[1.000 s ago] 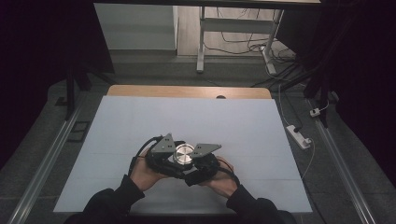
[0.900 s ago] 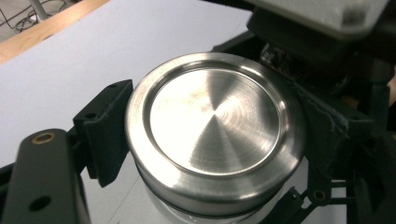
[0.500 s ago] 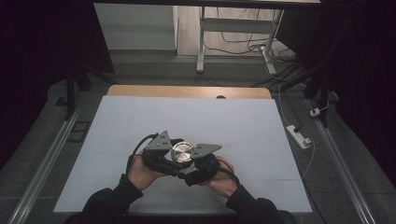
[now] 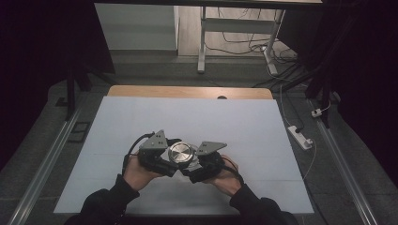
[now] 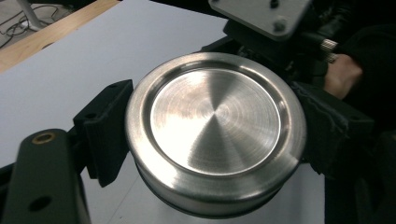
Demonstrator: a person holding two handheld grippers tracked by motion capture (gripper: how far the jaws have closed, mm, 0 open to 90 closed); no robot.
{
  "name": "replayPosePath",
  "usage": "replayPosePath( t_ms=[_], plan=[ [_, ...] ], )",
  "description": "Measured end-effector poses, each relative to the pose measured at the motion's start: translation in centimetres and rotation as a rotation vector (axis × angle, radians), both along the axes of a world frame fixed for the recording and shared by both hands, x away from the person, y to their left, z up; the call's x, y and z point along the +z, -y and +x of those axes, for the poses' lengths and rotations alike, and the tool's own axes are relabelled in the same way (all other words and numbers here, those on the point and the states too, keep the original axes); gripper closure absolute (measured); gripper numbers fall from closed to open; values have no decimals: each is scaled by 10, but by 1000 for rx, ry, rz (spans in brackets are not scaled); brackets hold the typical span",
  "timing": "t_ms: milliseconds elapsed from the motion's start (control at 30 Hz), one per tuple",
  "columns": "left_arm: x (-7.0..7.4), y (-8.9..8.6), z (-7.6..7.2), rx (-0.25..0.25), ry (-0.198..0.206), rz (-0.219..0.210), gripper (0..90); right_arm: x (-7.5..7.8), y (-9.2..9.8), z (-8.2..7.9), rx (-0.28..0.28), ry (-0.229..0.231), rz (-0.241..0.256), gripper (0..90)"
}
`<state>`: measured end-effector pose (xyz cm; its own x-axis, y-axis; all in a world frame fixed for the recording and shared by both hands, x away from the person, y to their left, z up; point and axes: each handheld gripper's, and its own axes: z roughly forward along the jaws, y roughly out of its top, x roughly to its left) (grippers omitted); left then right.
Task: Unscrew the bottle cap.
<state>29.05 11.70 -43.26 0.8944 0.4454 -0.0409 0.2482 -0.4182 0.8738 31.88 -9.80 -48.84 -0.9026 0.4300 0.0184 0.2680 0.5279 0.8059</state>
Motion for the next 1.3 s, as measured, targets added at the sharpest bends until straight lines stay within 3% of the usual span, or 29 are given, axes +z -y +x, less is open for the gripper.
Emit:
replayPosePath(
  t_ms=[400,1300],
  plan=[
    [3,-5,-11,-22,-2,-10,192,2,8,7,-26,6,2,145],
    [-8,-6,-28,-82,-28,-22,191,6,13,17,-39,16,16,145]
  ],
)
